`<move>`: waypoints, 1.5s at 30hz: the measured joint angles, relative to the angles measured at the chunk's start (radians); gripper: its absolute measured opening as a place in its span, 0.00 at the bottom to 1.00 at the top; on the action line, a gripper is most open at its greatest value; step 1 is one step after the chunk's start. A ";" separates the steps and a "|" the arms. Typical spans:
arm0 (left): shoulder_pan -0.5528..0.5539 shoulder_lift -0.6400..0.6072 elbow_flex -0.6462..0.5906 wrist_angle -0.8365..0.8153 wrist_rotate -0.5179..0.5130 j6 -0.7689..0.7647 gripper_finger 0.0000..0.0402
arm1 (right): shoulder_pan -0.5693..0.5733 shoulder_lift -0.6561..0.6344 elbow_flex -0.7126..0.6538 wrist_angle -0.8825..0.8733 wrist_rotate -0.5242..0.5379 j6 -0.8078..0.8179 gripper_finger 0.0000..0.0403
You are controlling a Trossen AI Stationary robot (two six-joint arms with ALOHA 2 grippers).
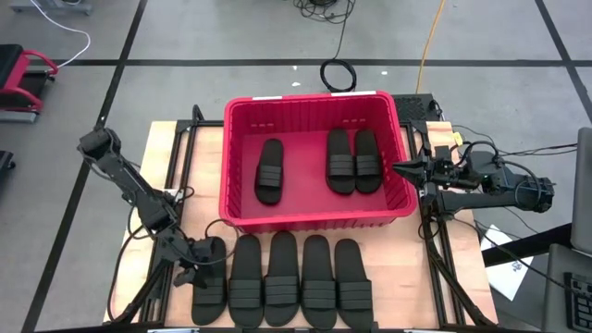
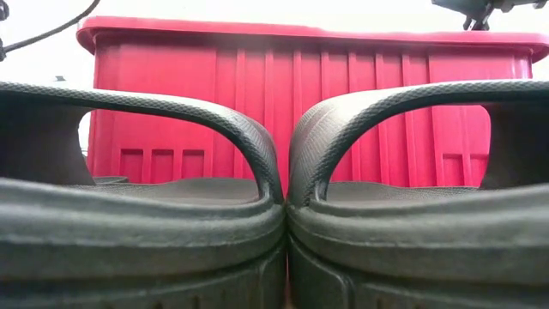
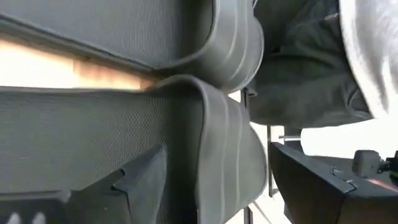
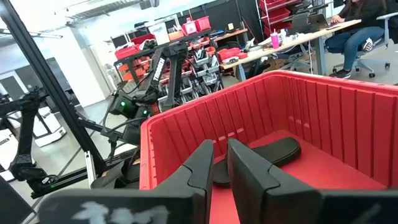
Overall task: Pick and place slides into bin
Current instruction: Put the black slides into the red bin
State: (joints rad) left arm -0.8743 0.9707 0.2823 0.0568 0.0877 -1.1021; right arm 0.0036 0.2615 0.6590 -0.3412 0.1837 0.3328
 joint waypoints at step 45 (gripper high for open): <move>0.019 -0.218 0.847 -0.841 -0.529 0.709 0.00 | 0.000 0.000 0.000 0.018 0.032 -0.048 0.10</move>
State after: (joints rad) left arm -0.8550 0.7532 1.1289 -0.7841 -0.4408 -0.3934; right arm 0.0032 0.2611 0.6590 -0.3234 0.2155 0.2849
